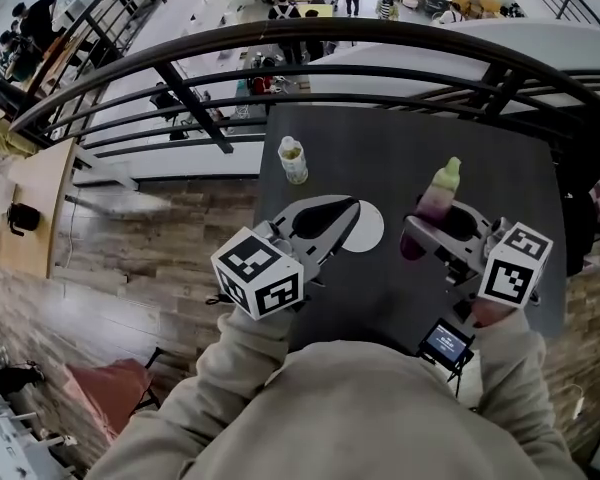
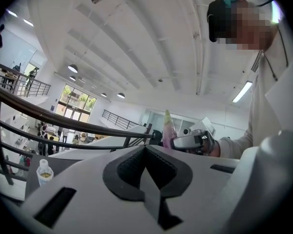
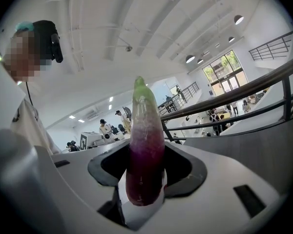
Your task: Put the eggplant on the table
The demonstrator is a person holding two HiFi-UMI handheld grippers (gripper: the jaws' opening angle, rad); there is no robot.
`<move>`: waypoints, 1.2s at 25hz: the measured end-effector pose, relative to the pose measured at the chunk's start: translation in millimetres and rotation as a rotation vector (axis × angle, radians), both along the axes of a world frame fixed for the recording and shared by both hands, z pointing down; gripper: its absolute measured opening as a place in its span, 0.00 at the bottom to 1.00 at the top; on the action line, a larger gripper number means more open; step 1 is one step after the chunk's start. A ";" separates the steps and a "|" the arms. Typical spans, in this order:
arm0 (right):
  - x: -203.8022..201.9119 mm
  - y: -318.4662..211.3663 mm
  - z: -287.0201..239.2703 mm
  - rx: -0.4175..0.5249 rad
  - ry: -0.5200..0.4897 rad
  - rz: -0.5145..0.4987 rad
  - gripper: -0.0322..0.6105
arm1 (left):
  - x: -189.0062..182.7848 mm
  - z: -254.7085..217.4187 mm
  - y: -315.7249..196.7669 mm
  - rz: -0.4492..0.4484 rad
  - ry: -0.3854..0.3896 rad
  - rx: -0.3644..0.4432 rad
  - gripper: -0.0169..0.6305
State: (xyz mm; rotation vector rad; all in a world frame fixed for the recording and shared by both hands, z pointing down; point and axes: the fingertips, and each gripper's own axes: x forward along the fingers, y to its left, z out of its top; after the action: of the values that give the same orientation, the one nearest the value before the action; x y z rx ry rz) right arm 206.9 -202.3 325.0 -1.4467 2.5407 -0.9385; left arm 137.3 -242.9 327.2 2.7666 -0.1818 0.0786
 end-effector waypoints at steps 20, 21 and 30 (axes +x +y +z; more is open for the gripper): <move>-0.2 -17.5 48.1 -0.105 0.002 -0.020 0.38 | 1.8 56.7 -3.0 -0.017 -0.032 -0.104 0.03; 0.4 -18.9 52.1 -0.110 0.005 -0.020 0.38 | 2.3 61.4 -2.9 -0.017 -0.036 -0.109 0.03; -4.2 -23.1 84.1 -0.181 0.013 -0.033 0.38 | -6.0 91.2 -9.4 -0.047 -0.054 -0.160 0.03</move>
State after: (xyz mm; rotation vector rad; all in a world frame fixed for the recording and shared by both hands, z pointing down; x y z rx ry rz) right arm 202.7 -225.4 409.2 -1.4632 2.5537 -1.1954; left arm 131.3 -252.2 418.4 2.6009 -0.2438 0.1486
